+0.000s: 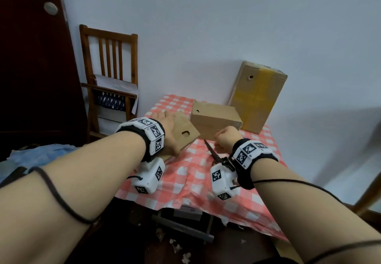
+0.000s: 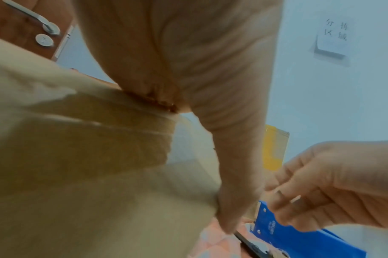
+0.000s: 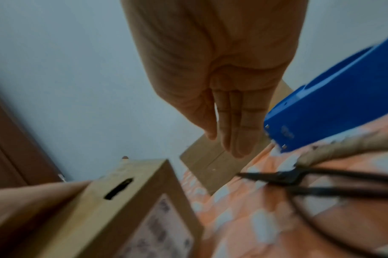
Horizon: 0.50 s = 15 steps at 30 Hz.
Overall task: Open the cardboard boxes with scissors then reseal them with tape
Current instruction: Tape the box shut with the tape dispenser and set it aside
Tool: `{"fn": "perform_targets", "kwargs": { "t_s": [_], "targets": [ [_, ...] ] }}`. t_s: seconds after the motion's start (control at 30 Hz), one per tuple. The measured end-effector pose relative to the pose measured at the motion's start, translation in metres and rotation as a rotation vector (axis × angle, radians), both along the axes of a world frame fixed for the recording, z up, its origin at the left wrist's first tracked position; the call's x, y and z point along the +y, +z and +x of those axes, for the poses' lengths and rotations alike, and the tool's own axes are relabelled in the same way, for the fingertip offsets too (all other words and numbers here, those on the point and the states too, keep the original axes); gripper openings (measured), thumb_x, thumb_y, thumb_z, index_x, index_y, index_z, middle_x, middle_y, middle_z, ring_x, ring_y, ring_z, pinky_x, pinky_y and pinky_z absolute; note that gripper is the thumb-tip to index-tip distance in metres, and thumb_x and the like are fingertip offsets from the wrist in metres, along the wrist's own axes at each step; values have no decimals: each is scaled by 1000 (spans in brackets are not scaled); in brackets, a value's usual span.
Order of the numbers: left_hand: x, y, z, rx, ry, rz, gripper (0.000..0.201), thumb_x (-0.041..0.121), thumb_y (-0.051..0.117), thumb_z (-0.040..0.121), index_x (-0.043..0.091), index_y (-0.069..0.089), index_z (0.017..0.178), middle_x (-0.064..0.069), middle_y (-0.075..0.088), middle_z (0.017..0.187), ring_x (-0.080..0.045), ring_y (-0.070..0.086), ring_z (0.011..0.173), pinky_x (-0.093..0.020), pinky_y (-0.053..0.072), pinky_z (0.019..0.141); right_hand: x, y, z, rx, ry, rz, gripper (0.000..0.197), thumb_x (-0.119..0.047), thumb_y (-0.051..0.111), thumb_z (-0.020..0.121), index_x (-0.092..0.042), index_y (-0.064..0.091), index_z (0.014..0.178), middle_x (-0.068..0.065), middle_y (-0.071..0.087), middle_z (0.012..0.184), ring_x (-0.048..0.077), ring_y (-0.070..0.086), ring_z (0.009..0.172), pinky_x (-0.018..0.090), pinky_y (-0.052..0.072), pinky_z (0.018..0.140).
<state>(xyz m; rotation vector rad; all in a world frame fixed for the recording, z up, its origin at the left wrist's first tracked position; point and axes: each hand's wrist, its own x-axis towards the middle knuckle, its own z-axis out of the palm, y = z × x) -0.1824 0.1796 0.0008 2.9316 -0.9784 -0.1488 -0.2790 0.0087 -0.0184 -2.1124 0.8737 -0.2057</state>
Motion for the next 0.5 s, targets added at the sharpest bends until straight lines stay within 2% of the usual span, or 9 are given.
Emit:
{"fn": "perform_targets", "kwargs": {
  "t_s": [0.07,0.1,0.17,0.23,0.3,0.33,0.4,0.43,0.5],
  "targets": [
    [-5,1,-3,-38,6,-3,121,61,80,47,8,25,140,-12,42,132,-30,41,120,-39,42,96,-10,-6,-16,213,17,-203,8,-4,50,91,-5,58,93,11,56,86,25,54,77,29,48,68],
    [-6,1,-3,-61,13,-10,118,60,80,48,8,27,140,-12,44,130,-30,43,119,-40,42,93,-13,-10,-22,313,35,-294,9,-5,49,92,-5,55,84,10,55,81,24,52,74,30,45,68],
    [-9,0,-4,-98,22,-1,119,59,80,48,8,25,140,-12,44,130,-30,43,120,-41,42,92,-18,-22,-29,467,69,-400,24,-7,50,92,-7,45,69,6,47,70,23,49,71,30,42,68],
    [-12,-5,-3,-102,5,16,120,62,79,46,12,24,140,-12,43,130,-31,43,120,-43,42,90,-18,-31,-33,564,106,-440,29,-12,57,91,-11,42,67,4,44,67,23,50,73,29,42,69],
    [-16,-7,-5,-94,-16,73,125,66,80,43,15,21,142,-13,43,132,-34,43,122,-44,43,91,-16,-35,-35,642,148,-431,19,-14,63,88,-6,51,75,5,48,70,22,52,76,30,45,71],
    [-18,-7,-5,-88,-20,103,129,66,81,43,17,17,144,-14,42,134,-35,43,123,-45,43,92,-15,-36,-36,667,176,-423,12,-14,64,87,-4,58,86,6,52,75,23,54,80,31,47,74],
    [-18,-5,-4,-76,-12,152,135,63,83,45,21,6,148,-14,38,139,-36,43,124,-45,44,92,-16,-43,-37,670,217,-424,26,-12,63,86,-4,61,111,8,56,87,26,59,89,32,50,81],
    [-17,-5,-2,-74,-4,168,139,63,84,44,24,1,148,-12,37,140,-36,43,124,-46,44,92,-16,-44,-37,659,233,-442,30,-11,61,87,-5,60,116,8,56,89,27,61,95,32,49,82],
    [-15,-5,1,-78,3,178,144,62,85,41,27,-5,148,-11,36,141,-36,42,124,-46,46,93,-16,-47,-36,640,260,-479,27,-9,56,90,-5,59,117,5,53,81,28,61,99,31,47,79]
  ]
}}
